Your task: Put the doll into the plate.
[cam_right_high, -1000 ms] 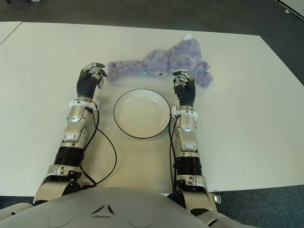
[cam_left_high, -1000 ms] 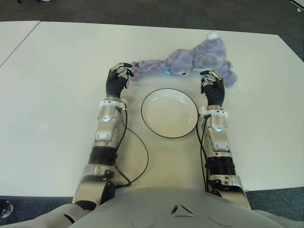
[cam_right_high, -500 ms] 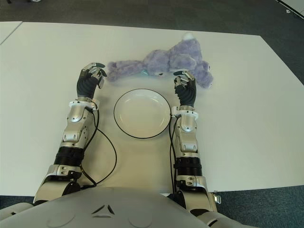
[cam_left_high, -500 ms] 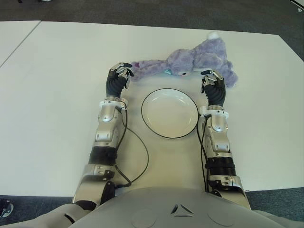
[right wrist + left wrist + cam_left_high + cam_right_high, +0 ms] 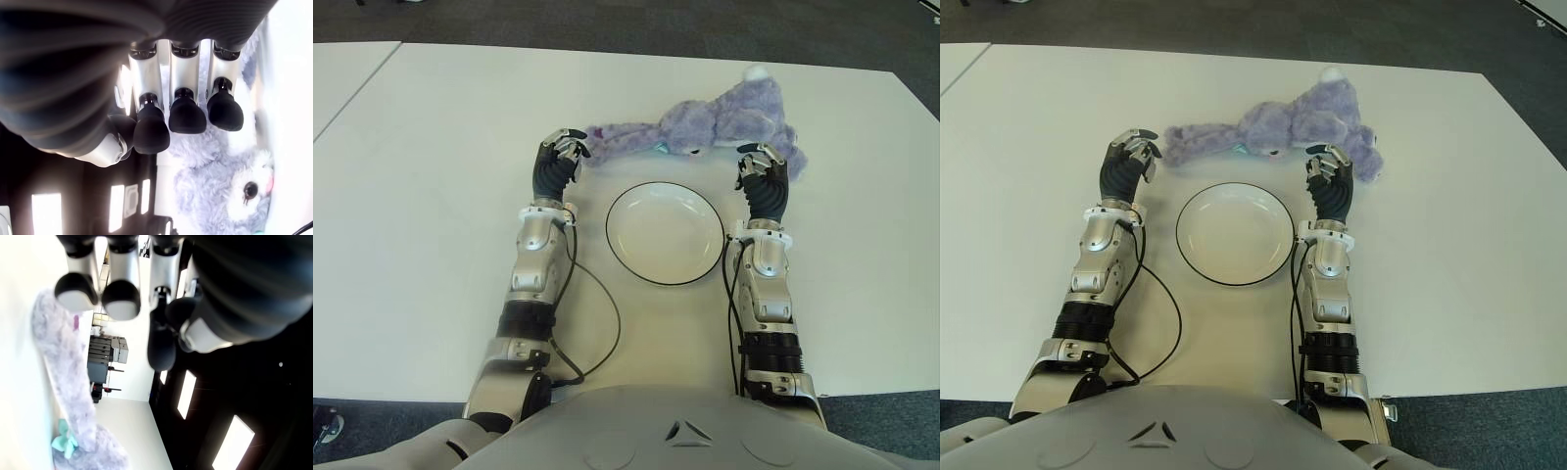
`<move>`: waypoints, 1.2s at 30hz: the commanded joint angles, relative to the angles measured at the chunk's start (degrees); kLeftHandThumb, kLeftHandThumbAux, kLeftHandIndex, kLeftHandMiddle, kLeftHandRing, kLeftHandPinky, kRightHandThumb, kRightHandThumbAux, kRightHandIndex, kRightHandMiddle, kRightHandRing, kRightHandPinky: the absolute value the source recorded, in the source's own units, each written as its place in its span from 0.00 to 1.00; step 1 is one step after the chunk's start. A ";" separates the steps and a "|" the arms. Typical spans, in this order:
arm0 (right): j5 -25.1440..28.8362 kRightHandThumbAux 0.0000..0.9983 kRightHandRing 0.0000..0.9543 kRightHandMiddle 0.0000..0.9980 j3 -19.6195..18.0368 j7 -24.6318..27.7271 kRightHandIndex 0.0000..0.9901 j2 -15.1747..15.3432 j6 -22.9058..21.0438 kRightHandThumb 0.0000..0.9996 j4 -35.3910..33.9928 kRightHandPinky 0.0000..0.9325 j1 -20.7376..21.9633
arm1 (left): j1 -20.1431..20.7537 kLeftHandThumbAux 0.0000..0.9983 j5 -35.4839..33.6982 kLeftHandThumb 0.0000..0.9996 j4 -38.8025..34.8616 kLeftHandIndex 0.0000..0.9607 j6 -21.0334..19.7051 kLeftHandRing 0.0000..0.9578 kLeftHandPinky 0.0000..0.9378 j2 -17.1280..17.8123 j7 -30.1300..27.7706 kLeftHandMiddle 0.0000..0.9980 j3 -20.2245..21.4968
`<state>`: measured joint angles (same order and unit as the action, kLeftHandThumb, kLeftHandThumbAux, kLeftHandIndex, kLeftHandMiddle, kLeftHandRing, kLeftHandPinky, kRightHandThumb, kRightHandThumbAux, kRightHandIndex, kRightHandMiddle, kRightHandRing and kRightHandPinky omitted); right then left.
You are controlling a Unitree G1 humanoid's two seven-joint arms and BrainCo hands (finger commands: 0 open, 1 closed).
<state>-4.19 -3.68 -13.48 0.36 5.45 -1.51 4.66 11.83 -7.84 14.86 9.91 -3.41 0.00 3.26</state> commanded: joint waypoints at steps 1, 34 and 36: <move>-3.64 0.71 0.84 0.81 0.07 -1.55 0.45 0.54 -2.06 0.71 1.71 0.84 -4.13 | -5.92 0.71 -0.15 0.71 5.43 0.46 1.18 0.93 0.94 -2.56 0.10 0.89 -0.09; -31.14 0.71 0.79 0.76 5.58 0.71 0.44 12.82 -20.12 0.72 -10.17 0.77 6.28 | -5.36 0.71 -1.89 0.71 6.80 0.46 2.50 0.93 0.94 -2.88 -0.91 0.89 0.31; -32.02 0.71 0.79 0.76 5.91 1.04 0.44 13.50 -20.26 0.72 -10.37 0.77 6.48 | -5.37 0.71 -1.88 0.71 6.72 0.46 2.54 0.93 0.94 -2.86 -0.92 0.89 0.34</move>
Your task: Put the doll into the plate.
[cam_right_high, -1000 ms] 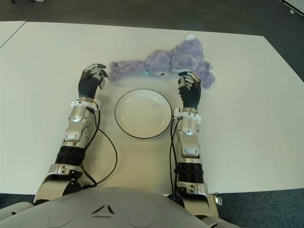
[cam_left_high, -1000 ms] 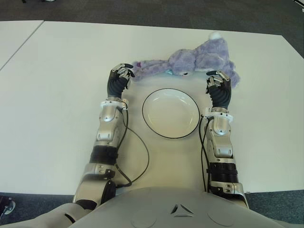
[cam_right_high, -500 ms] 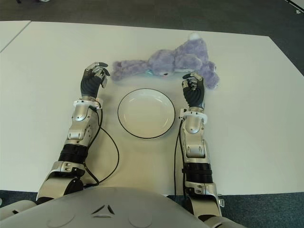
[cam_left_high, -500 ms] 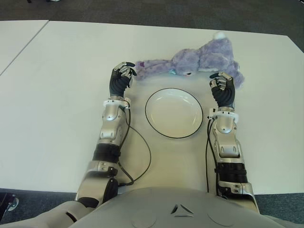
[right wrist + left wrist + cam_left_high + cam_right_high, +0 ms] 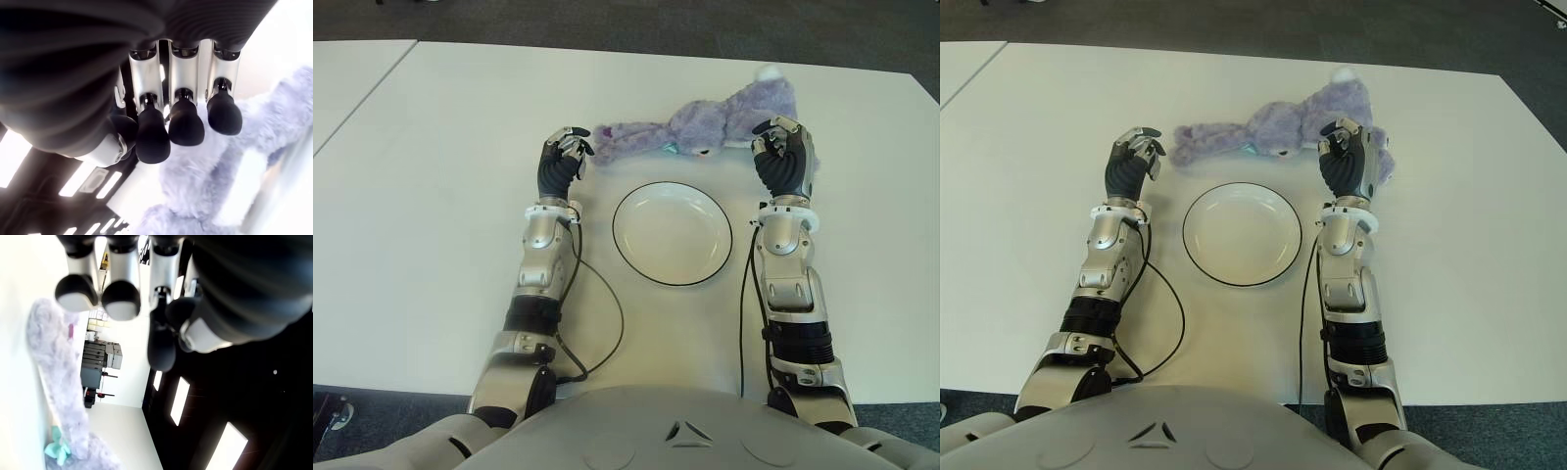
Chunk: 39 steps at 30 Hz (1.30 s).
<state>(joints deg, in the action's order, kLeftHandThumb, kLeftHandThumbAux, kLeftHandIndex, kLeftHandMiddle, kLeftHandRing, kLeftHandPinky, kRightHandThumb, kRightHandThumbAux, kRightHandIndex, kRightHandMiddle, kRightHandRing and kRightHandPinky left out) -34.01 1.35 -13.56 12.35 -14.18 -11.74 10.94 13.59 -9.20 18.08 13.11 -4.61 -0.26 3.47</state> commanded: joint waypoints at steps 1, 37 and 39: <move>-2.81 0.71 0.79 0.75 1.05 1.39 0.44 1.96 -0.83 0.72 -0.31 0.77 0.32 | -7.13 0.71 -0.47 0.71 3.49 0.46 -0.62 0.93 0.94 -1.67 -0.63 0.89 0.11; -17.91 0.59 0.40 0.36 4.61 12.58 0.30 21.14 4.21 0.61 1.98 0.42 5.55 | -6.83 0.71 0.25 0.71 3.21 0.46 -1.33 0.93 0.95 -1.66 0.05 0.89 -0.17; -17.80 0.57 0.39 0.35 4.75 12.56 0.26 22.11 5.39 0.59 2.79 0.41 5.82 | -6.78 0.71 0.31 0.71 3.31 0.46 -1.29 0.93 0.95 -1.70 0.08 0.89 -0.21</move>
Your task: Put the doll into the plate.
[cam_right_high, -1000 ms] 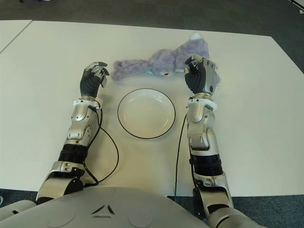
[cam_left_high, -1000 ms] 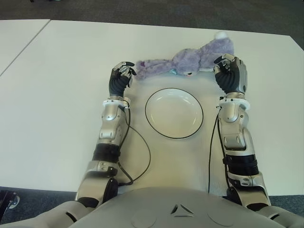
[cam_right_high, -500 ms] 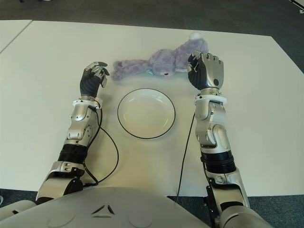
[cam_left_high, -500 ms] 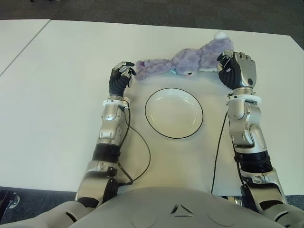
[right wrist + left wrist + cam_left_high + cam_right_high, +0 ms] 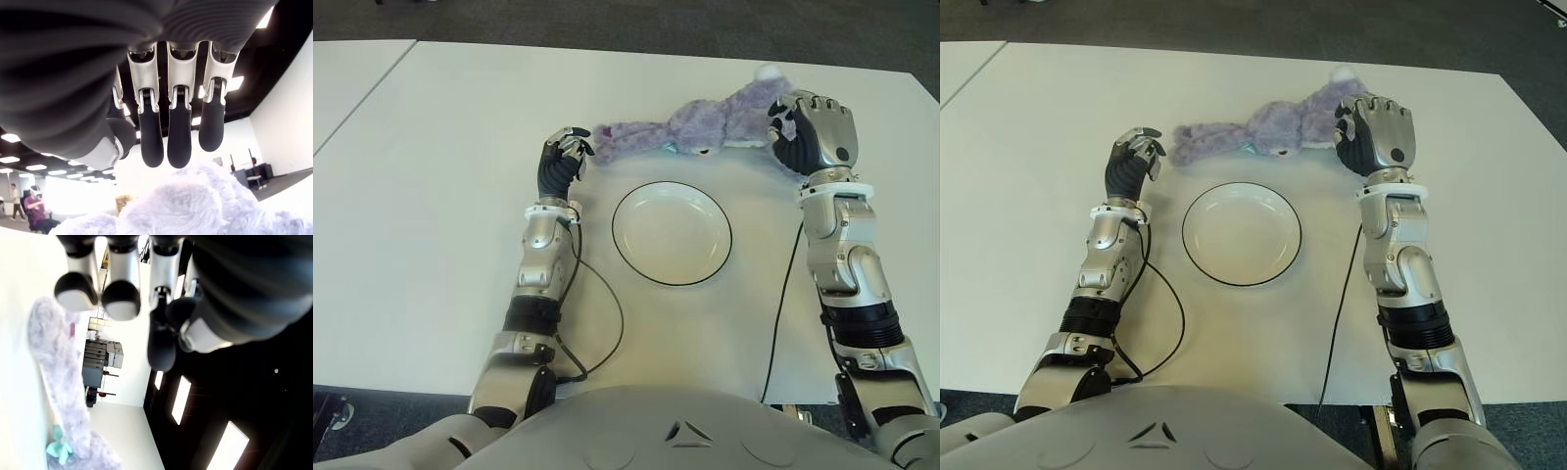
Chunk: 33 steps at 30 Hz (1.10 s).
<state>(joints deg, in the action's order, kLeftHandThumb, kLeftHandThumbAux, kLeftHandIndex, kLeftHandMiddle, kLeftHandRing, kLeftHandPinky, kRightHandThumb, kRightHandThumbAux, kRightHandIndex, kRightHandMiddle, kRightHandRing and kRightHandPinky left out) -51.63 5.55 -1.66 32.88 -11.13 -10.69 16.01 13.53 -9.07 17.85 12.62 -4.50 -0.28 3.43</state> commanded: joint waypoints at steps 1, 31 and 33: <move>-0.11 0.55 0.37 0.33 0.72 0.64 0.24 2.39 3.41 0.58 2.48 0.38 1.03 | -6.69 0.71 0.22 0.71 3.58 0.46 -0.78 0.93 0.95 -1.81 0.13 0.89 -0.18; 4.09 0.19 0.00 0.00 3.44 10.49 0.00 12.21 19.22 0.41 16.01 0.00 9.01 | -6.38 0.70 0.22 0.71 3.86 0.46 -0.98 0.93 0.95 -1.22 -0.01 0.89 0.13; 4.24 0.18 0.00 0.00 3.85 11.43 0.00 12.37 19.64 0.41 17.04 0.00 9.81 | -6.30 0.70 0.34 0.71 3.89 0.46 -1.07 0.93 0.94 -1.16 0.21 0.89 0.16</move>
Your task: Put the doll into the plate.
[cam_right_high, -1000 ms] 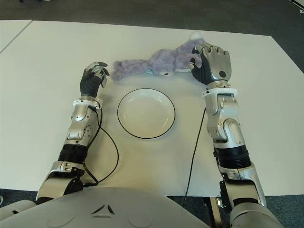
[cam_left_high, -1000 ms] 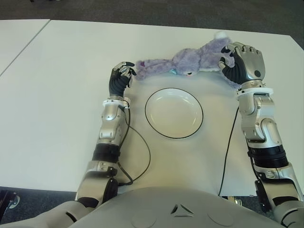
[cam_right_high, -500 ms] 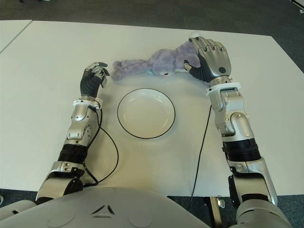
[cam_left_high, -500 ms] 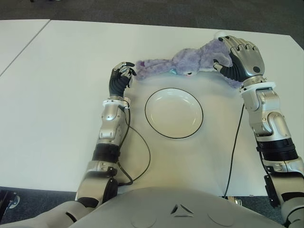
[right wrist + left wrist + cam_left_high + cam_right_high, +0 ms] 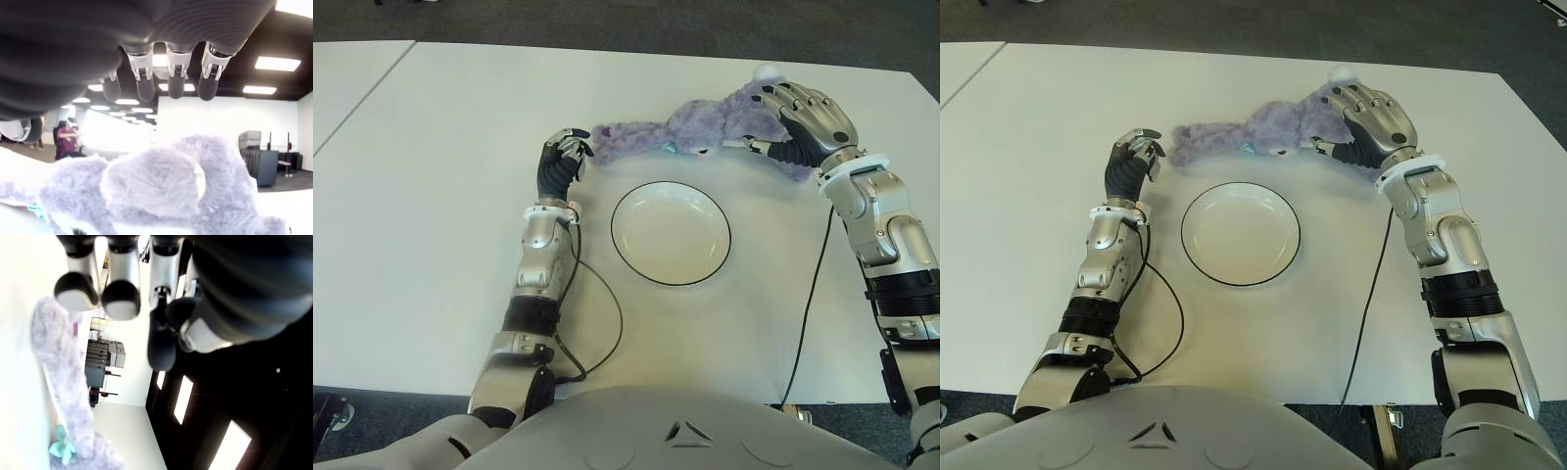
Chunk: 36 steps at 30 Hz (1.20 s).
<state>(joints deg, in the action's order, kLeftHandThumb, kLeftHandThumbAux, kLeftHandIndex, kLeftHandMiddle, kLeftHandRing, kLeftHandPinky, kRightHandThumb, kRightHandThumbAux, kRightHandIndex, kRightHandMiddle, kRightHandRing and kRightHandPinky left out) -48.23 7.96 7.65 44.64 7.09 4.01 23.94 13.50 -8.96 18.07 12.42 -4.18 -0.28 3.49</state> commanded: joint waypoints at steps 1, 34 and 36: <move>0.94 0.18 0.00 0.00 1.61 2.56 0.00 0.67 1.58 0.42 2.73 0.00 2.21 | -6.24 0.70 0.29 0.71 3.69 0.46 -0.94 0.93 0.94 -1.45 0.31 0.89 0.11; -3.27 0.19 0.00 0.00 12.92 5.84 0.00 0.96 8.19 0.45 31.27 0.00 23.07 | -6.36 0.70 -0.21 0.71 3.48 0.46 -1.06 0.93 0.94 -1.15 -0.14 0.89 0.69; -3.62 0.19 0.00 0.00 13.58 4.90 0.00 0.88 8.36 0.45 32.95 0.00 24.21 | -6.50 0.70 -0.40 0.71 3.33 0.46 -1.05 0.93 0.94 -1.18 -0.28 0.89 0.75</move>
<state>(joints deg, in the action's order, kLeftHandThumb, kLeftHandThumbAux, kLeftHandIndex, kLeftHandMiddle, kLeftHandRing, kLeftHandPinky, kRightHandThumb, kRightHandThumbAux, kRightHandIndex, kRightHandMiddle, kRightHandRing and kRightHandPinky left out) -50.71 20.04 13.66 45.93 14.69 33.96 46.35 13.64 -9.10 18.08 11.62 -3.86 -0.28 3.93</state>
